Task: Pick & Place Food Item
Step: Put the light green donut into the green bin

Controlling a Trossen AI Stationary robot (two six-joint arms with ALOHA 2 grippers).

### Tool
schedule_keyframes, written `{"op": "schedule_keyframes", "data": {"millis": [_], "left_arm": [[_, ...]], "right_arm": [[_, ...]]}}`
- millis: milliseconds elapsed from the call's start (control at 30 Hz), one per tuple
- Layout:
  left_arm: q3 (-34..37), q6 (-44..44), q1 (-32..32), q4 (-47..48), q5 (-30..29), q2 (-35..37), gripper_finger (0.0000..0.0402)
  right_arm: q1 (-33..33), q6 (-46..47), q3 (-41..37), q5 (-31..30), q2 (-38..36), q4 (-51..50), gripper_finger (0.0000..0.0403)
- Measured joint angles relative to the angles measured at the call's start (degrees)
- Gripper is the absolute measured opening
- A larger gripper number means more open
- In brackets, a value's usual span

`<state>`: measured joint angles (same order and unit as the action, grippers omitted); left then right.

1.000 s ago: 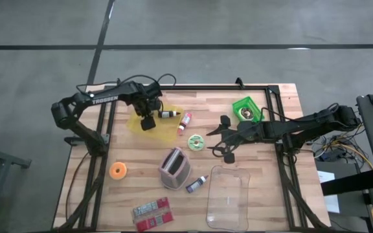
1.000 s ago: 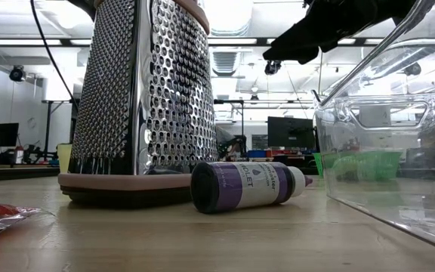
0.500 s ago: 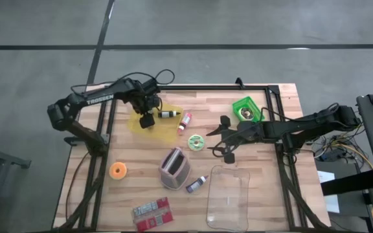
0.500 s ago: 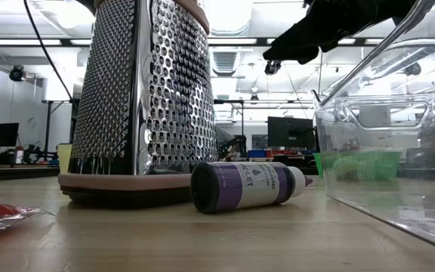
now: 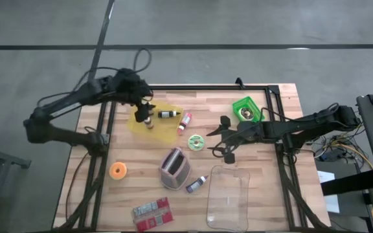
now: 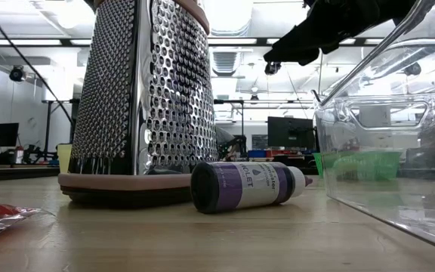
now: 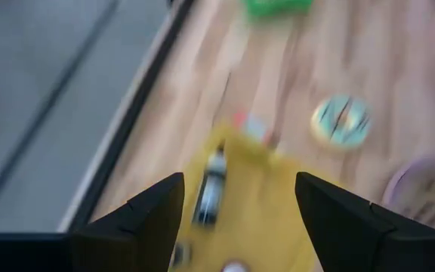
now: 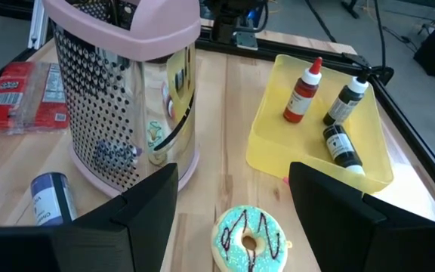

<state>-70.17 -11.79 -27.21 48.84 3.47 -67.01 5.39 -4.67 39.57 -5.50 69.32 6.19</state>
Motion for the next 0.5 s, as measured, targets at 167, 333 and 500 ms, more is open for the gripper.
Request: {"op": "schedule_keyframes", "data": {"millis": [167,333,500], "left_arm": [[0.0,0.3,6.0,-7.2,1.4,6.4,0.0259],[0.0,0.4,14.4,-11.9,1.7,8.3,0.0259],[0.4,-0.1,22.8,-16.9,1.2,6.5,0.0259]], "right_arm": [[0.0,-0.5,-0.2,0.0,0.0,0.1,0.0246],[0.0,-1.5,-1.0,-0.1,0.0,0.2,0.0247],[0.0,-2.7,-2.1,-0.5,0.0,2.0,0.0247]]}}
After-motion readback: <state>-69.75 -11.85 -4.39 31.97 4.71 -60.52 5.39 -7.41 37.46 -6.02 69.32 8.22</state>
